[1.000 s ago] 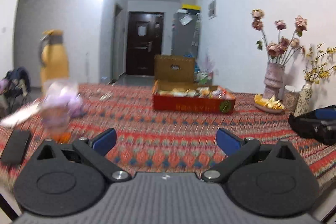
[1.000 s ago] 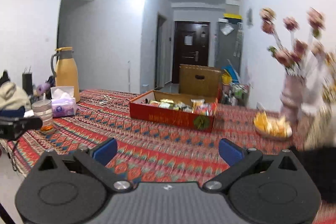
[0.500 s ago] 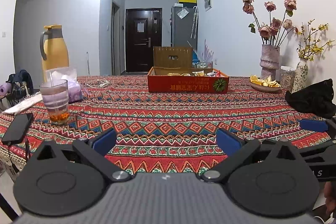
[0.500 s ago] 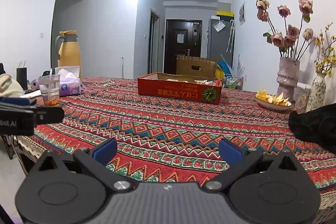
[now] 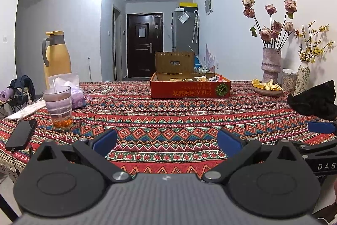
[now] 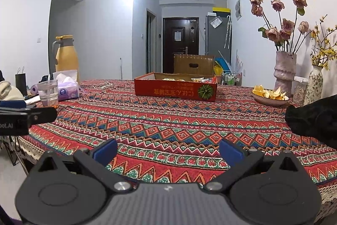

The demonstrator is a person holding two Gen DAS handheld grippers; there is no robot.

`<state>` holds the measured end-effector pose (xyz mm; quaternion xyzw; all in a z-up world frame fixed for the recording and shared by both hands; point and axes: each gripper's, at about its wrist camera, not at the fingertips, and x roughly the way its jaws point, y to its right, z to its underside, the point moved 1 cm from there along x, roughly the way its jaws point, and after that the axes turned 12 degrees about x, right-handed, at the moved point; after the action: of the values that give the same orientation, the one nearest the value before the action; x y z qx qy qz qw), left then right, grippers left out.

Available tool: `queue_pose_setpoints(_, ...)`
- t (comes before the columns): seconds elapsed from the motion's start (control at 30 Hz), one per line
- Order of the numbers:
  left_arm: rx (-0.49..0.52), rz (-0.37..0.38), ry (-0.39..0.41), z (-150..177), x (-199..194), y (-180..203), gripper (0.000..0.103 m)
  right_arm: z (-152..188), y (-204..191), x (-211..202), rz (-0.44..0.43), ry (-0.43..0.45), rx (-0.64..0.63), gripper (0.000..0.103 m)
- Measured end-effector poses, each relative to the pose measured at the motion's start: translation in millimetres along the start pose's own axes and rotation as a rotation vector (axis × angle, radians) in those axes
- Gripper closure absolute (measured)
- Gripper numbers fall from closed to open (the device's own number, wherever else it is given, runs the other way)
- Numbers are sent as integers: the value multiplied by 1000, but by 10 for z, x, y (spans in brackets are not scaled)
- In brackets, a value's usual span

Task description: Organize snacks

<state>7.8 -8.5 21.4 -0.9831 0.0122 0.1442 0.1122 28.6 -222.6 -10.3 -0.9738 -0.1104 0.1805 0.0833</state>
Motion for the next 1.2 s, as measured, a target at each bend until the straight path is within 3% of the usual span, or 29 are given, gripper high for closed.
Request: queue_pose_setpoints(1.2,5,-6,3,1,-4,-16,0,25,-9,16,0,-2,3,0)
